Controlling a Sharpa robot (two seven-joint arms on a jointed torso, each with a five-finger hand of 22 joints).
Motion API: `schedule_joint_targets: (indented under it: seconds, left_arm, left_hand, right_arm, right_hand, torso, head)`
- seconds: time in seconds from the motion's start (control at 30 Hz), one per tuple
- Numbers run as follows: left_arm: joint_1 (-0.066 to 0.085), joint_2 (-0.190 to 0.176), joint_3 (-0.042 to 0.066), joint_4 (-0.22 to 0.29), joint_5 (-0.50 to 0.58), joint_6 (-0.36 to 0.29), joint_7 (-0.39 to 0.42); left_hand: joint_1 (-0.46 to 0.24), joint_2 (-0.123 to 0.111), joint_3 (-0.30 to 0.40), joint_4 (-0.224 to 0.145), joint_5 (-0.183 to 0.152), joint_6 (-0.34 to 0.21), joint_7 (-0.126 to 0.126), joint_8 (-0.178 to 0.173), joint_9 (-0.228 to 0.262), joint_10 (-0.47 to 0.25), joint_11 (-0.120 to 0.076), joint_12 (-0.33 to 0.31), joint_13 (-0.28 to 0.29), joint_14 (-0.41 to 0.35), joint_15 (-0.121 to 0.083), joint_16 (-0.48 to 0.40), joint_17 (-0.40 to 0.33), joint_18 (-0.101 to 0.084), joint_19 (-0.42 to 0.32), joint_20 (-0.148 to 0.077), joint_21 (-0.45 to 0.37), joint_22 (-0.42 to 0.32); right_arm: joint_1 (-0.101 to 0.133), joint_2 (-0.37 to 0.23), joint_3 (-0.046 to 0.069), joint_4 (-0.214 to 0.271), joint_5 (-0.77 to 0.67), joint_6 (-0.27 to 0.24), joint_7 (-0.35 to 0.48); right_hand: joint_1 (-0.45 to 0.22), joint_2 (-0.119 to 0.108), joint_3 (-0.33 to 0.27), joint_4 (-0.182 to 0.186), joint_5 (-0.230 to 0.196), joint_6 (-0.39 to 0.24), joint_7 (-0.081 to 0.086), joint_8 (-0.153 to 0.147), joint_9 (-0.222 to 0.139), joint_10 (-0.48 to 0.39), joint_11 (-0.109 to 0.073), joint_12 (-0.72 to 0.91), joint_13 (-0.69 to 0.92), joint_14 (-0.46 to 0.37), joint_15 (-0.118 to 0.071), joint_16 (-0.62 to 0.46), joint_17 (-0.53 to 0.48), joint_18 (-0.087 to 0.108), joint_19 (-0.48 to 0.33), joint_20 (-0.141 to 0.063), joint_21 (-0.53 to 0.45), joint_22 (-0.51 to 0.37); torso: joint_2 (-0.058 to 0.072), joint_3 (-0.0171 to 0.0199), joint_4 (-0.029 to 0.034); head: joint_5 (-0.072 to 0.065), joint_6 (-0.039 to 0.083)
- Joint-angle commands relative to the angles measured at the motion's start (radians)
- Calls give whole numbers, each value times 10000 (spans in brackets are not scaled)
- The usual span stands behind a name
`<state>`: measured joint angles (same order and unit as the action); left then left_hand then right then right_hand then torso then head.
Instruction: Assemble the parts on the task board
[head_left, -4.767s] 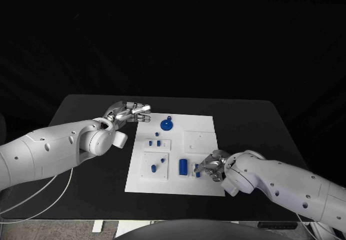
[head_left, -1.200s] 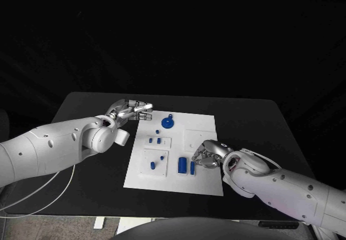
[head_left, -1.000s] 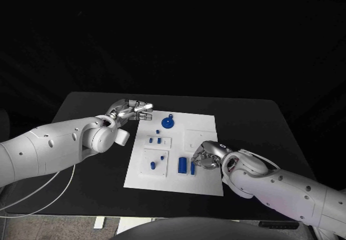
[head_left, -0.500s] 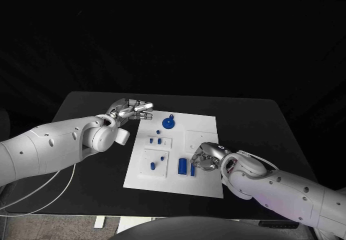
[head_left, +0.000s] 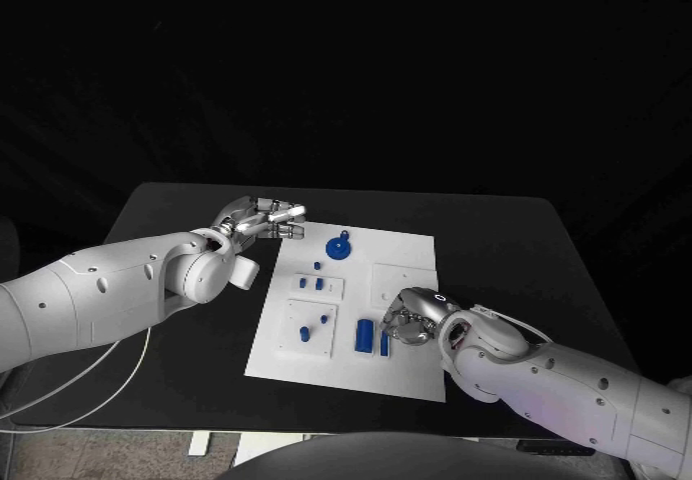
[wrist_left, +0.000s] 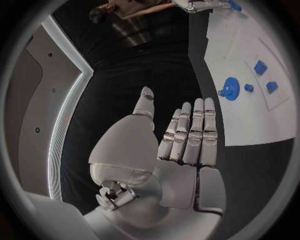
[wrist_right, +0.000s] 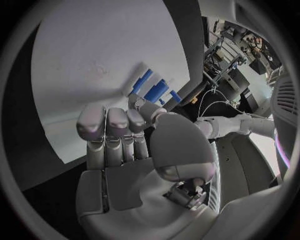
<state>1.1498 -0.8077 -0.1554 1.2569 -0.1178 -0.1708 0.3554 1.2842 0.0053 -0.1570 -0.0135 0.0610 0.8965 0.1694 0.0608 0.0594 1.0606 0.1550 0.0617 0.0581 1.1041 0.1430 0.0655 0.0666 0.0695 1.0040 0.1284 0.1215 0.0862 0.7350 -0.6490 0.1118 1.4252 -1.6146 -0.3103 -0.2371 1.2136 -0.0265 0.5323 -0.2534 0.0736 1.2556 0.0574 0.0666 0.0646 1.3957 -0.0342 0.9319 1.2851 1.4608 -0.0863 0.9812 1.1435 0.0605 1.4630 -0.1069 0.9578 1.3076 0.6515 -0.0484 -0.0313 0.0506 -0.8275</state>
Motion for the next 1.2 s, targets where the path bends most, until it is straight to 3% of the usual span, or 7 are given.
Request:
schedule_joint_targets:
  seconds: [0.03, 0.5, 0.63, 0.73, 0.87, 1.0, 1.2]
  left_arm:
    - [2, 20, 6, 14, -26, 132, 61]
    - [2, 58, 6, -51, -24, 138, 75]
    - [2, 72, 5, -121, -9, 89, 124]
    - [2, 103, 5, -203, 16, 44, 173]
    - [2, 201, 4, -381, 72, -13, 229]
    - [9, 371, 6, -683, 190, -128, 259]
    - [47, 842, 14, -1461, 578, -154, 346]
  left_hand:
    - [-30, -11, 17, 64, -29, 0, -23, 4, -8, -70, -22, -6, 4, -57, 18, -42, 1, -27, -11, 22, -23, -15]
    - [-27, -2, 15, 68, -31, -15, -20, 4, -8, -69, -25, -5, 4, -63, 20, -43, 0, -28, -16, 23, -26, -19]
    - [-27, -2, 15, 68, -31, -15, -20, 4, -8, -69, -25, -5, 4, -63, 20, -43, 0, -28, -16, 23, -26, -19]
    - [-21, -4, 18, 62, -23, 39, -40, 10, -5, -51, -39, -4, 4, -62, 18, -44, 0, -33, -27, 24, -33, -22]
    - [-9, 3, 21, 51, -15, 85, -54, 14, -2, -34, -46, -2, 4, -60, 17, -43, 1, -45, -48, 26, -46, -28]
    - [18, 57, 36, 33, 0, 190, -71, 19, 2, 2, -56, -2, 4, -38, 9, -40, 3, -72, -100, 26, -79, -41]
    - [110, 156, 35, -2, 28, 583, -140, 39, 15, 74, -92, -5, 4, 19, -12, -41, 1, -113, -112, 3, -108, -51]
  right_arm:
    - [-129, 82, -65, -202, -581, -103, 45]
    - [-190, -122, 44, -78, 351, -678, 511]
    - [-150, -312, 458, 74, 1746, -860, 1031]
    - [-42, -466, 916, 139, 2831, -999, 1429]
    - [264, -573, 1294, -106, 4243, -1174, 2032]
    - [679, -494, 1478, -870, 5997, -1345, 2774]
    - [1193, -173, 1628, -2347, 8766, -818, 3675]
  right_hand:
    - [-56, -82, 74, -6, -74, 79, 6, -34, 17, 27, -59, 34, 4, 14, -42, 58, 16, 33, 31, 10, 79, 1208]
    - [-122, -338, 24, 222, 431, -23, 12, -40, 7, -7, -57, -138, -76, -13, -66, -78, -97, 61, 15, -15, -47, 1170]
    - [-229, -454, -413, 439, 1208, -378, 65, -37, 6, -90, -25, -283, -144, -32, -70, -217, -194, 77, -20, -24, -279, 1121]
    - [-289, -492, -748, 557, 1430, -707, 129, -44, -3, -140, 1, -343, -168, -48, -64, -294, -238, 75, -31, -32, -419, 1093]
    - [-231, -469, -1362, 803, 1634, -882, 170, -40, -2, -316, 37, -799, -446, -135, -29, -712, -506, 111, -119, 7, -1070, 955]
    - [-100, -391, -1156, 696, 1754, -1045, 273, -53, -7, -1735, 223, -3672, -2338, -1311, 200, -2750, -1964, 340, -1541, 235, -5862, -564]
    - [-155, -308, -1152, 622, 1935, -1249, 515, -60, -17, -1962, 643, -6732, -7454, -2247, 817, -5854, -5224, 216, -2395, 783, -8582, -3233]
  torso:
    - [0, -3, 4]
    - [-19, -18, -16]
    - [-36, -23, -37]
    - [-63, -21, -46]
    - [-95, -16, -51]
    - [-205, -5, -71]
    - [-361, 111, -70]
  head:
    - [14, -23]
    - [-22, 56]
    - [-39, 174]
    - [-70, 323]
    - [-102, 588]
    - [4, 793]
    - [33, 1316]
